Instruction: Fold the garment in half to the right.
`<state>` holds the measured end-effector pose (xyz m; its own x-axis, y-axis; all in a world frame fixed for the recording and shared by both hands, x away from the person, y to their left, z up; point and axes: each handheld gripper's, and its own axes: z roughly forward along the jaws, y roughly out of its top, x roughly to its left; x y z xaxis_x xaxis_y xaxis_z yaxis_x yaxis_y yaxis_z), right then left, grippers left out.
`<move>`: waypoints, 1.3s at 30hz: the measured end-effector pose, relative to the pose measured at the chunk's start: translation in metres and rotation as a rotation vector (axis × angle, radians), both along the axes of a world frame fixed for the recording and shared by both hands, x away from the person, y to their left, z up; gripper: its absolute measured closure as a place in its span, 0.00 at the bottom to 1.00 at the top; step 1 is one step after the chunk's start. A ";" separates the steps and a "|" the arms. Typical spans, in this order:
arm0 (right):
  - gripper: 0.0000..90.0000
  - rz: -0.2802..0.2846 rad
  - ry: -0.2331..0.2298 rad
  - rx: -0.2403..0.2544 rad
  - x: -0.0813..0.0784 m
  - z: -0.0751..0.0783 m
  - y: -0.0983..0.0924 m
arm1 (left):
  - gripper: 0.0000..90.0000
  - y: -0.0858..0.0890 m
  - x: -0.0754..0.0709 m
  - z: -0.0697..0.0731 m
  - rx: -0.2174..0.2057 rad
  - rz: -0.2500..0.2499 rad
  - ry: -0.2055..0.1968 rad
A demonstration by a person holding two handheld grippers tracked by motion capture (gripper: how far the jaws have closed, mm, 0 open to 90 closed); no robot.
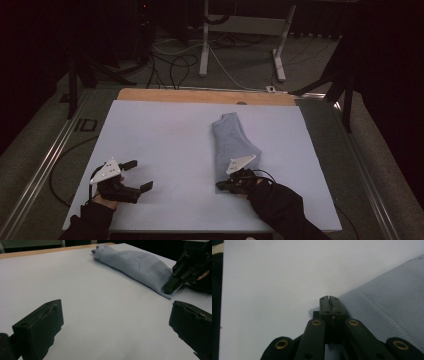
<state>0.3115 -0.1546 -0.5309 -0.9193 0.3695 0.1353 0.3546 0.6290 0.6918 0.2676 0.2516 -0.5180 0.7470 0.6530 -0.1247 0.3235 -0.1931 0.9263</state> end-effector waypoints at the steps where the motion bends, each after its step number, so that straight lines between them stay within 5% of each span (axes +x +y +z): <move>1: 1.00 -0.009 0.008 0.004 -0.001 0.000 0.000 | 0.00 0.001 0.000 0.000 -0.005 0.000 -0.002; 16: 1.00 0.012 -0.003 0.000 -0.009 0.000 0.000 | 0.00 0.003 -0.001 -0.001 0.002 0.016 -0.012; 22: 0.98 -0.012 -0.056 0.064 -0.002 0.017 -0.006 | 0.00 0.002 0.000 0.000 0.010 0.012 -0.021; 26: 0.84 -0.039 -0.081 0.096 0.001 0.026 -0.013 | 0.00 0.003 0.000 0.000 0.007 0.012 -0.022; 35: 0.32 -0.088 -0.098 0.155 0.009 0.042 -0.021 | 0.00 0.002 0.001 0.001 0.017 -0.003 -0.024; 39: 0.14 -0.100 -0.069 0.189 0.017 0.048 -0.026 | 0.00 0.002 0.001 0.001 0.016 -0.009 -0.019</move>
<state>0.3282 -0.1808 -0.4828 -0.8890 0.4331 0.1486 0.3562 0.4501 0.8188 0.2682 0.2534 -0.5170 0.7548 0.6483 -0.1003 0.3043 -0.2106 0.9290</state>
